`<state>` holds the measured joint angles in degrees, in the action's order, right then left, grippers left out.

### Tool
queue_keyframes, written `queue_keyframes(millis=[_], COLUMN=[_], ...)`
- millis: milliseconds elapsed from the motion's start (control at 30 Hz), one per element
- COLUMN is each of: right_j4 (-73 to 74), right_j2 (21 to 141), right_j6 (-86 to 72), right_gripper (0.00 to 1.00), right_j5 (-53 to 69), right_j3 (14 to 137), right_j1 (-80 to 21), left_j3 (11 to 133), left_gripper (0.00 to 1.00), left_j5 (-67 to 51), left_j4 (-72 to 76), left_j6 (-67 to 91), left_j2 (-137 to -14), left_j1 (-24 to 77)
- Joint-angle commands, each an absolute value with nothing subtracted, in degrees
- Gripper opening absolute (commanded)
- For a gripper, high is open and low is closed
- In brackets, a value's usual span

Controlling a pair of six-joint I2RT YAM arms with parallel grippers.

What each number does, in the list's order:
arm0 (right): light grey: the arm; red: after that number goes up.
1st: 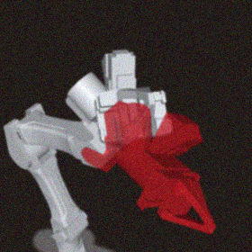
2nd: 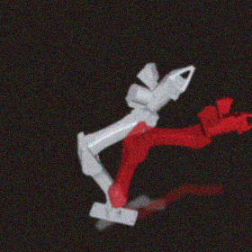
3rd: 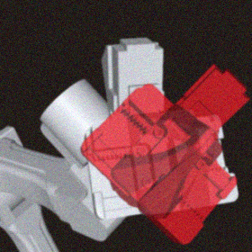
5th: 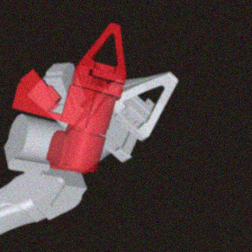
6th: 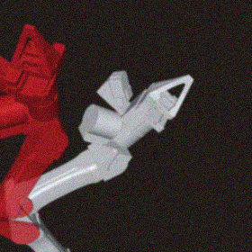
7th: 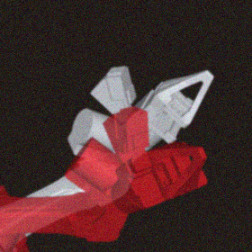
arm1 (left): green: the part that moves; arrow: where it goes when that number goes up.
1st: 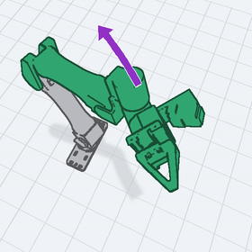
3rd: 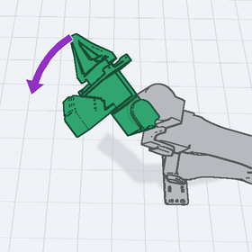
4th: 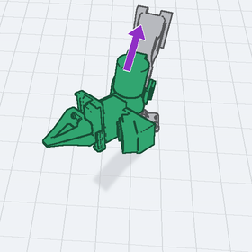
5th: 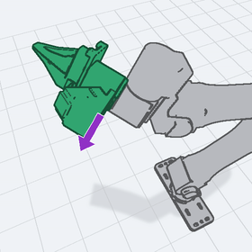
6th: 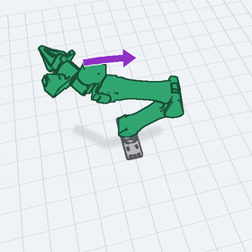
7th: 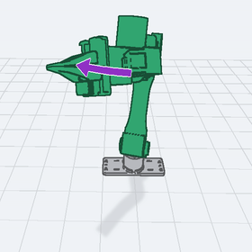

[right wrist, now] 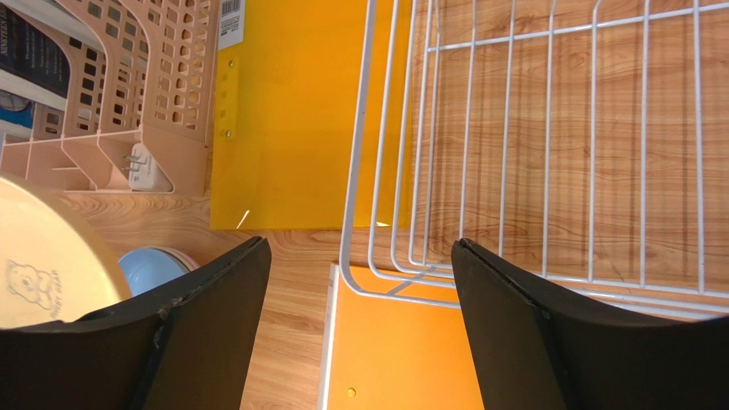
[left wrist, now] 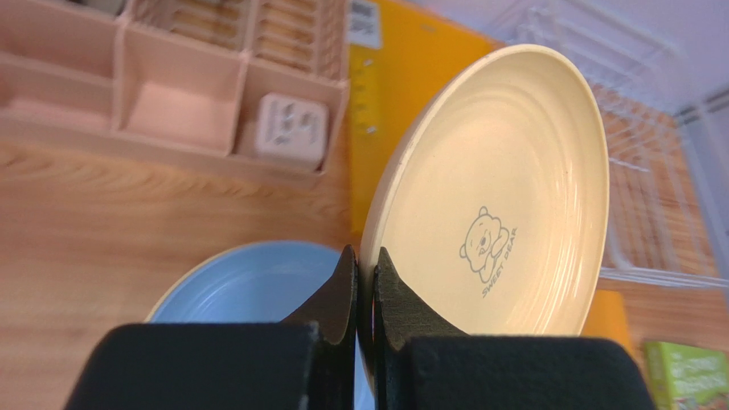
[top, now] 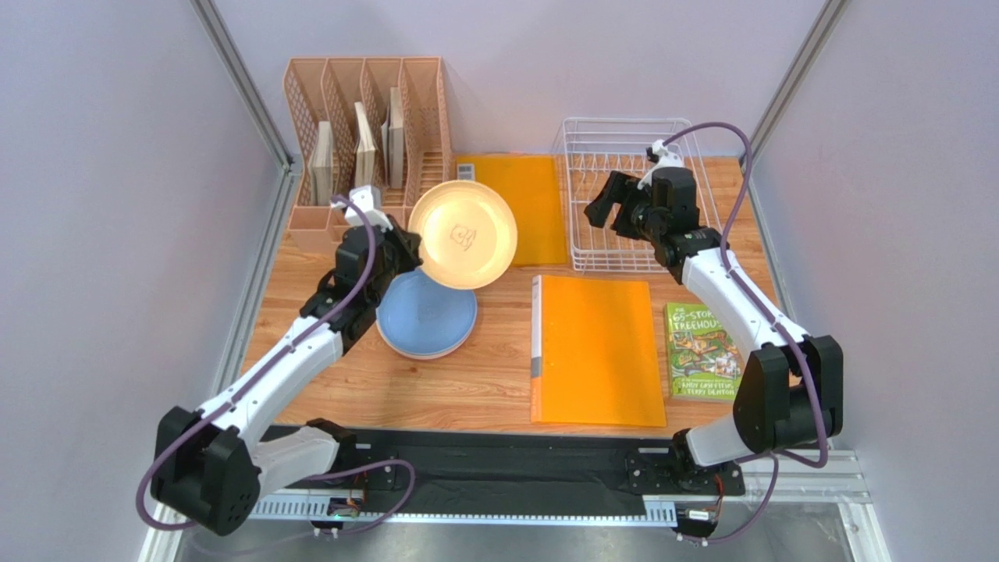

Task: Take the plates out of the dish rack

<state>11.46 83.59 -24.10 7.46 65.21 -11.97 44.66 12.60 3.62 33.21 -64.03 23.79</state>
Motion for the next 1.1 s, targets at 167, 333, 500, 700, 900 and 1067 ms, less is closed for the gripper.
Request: queue_keyframes(millis=[167,333,500,700,900,1067], right_j4=[12.48,12.39,12.65,12.92,13.36,13.80], right_j2=[84.02,84.55,84.29,83.85,83.76,83.41], right_j6=[-21.10,-21.71,-21.53,-21.01,-19.52,-17.93], right_gripper=[0.84,0.84,0.84,0.83,0.84,0.84], right_j5=[4.04,4.39,4.57,3.70,0.97,-1.83], right_j3=[69.43,69.00,68.99,68.99,68.64,68.64], right_j1=[-11.43,-11.43,-11.42,-11.43,-11.42,-11.34], left_j3=[31.82,29.71,27.78,27.07,27.95,29.53], left_gripper=[0.00,0.00,0.00,0.19,0.49,0.73], left_j5=[27.77,28.30,26.37,25.67,24.87,24.43], left_j4=[-8.61,-9.93,-10.02,-10.28,-10.20,-10.28], left_j6=[35.42,36.21,37.88,38.50,37.09,34.81], left_j2=[-52.22,-50.01,-50.45,-50.10,-49.66,-48.61], left_j1=[23.73,23.73,23.73,23.73,23.73,23.73])
